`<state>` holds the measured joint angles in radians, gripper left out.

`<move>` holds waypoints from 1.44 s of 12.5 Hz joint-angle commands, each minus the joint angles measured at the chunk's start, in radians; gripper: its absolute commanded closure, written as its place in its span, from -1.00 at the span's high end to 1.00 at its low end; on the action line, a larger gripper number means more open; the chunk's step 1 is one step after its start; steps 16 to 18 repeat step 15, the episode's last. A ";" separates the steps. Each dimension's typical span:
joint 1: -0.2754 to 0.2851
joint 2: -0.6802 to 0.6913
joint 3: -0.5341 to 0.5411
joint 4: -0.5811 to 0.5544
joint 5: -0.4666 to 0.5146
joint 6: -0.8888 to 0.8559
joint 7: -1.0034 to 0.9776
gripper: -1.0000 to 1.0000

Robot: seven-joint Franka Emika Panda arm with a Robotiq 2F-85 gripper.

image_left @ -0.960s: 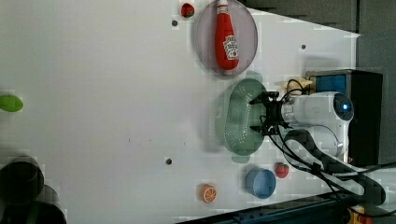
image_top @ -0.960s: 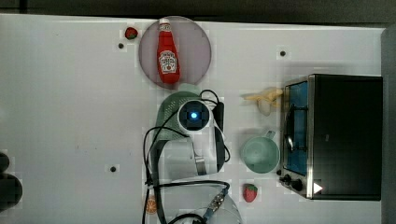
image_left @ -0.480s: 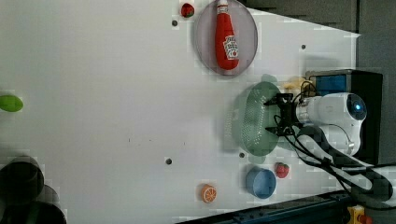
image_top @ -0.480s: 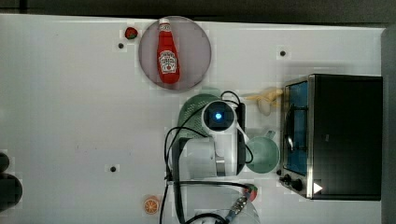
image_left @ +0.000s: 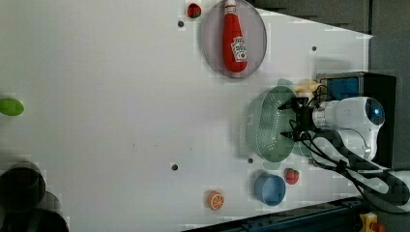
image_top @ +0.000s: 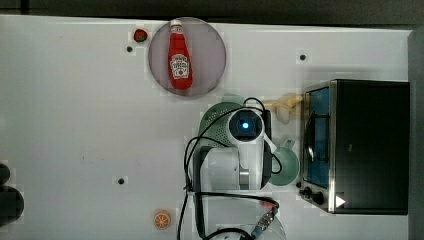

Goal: Drag strainer left to right.

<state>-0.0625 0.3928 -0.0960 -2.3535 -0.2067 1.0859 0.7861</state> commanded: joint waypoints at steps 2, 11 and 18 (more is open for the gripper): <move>0.008 -0.027 -0.048 0.005 0.003 0.000 -0.082 1.00; 0.012 -0.357 0.042 0.005 0.019 -0.172 -0.639 1.00; 0.018 -0.581 0.097 0.079 0.070 -0.504 -0.639 1.00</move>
